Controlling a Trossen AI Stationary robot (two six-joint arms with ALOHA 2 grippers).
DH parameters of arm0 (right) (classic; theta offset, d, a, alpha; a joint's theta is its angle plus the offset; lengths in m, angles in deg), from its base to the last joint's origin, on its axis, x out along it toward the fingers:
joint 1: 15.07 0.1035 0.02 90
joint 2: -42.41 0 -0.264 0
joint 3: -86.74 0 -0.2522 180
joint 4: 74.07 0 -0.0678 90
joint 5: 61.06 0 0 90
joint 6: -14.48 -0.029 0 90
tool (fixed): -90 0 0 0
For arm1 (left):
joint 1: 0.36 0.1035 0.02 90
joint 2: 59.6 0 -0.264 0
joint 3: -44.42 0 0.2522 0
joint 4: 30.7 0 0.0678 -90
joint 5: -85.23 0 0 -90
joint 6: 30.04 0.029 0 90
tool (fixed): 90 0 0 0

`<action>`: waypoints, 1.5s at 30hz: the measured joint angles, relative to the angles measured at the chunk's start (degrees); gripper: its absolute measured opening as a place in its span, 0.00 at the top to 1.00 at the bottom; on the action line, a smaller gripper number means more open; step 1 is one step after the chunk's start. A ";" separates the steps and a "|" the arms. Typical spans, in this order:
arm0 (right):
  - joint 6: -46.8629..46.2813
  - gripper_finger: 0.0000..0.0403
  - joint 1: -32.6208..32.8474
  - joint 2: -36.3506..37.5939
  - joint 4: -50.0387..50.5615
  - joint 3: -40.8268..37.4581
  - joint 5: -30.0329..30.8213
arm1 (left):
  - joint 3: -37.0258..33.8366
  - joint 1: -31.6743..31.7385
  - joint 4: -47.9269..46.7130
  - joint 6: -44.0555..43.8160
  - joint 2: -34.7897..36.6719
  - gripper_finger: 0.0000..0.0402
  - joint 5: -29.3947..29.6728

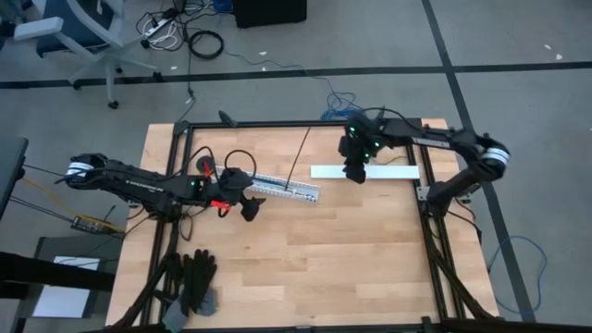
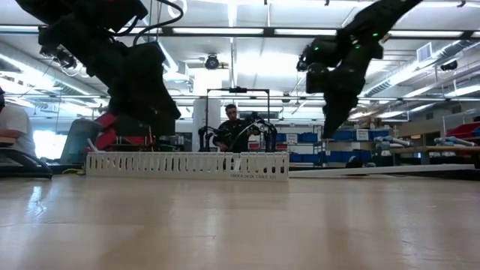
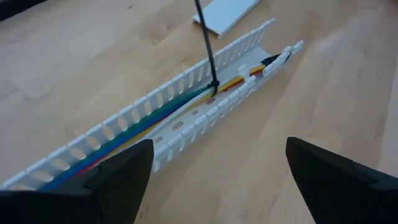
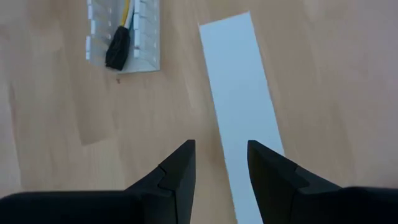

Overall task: Ziptie cables
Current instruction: Close the white cable duct

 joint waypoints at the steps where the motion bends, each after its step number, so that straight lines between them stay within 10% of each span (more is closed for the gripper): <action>1: 1.35 0.68 -0.30 -1.50 1.84 1.54 -0.52 | 0.00 0.00 0.12 0.25 0.00 0.15 0.00; 29: 19.56 0.33 -0.72 -14.97 6.93 8.51 8.82 | -0.02 0.09 -0.83 0.76 0.00 0.15 6.32; 45: 15.69 0.37 -1.32 -21.57 6.49 8.67 6.48 | -0.02 0.09 -1.80 0.83 0.00 0.15 6.75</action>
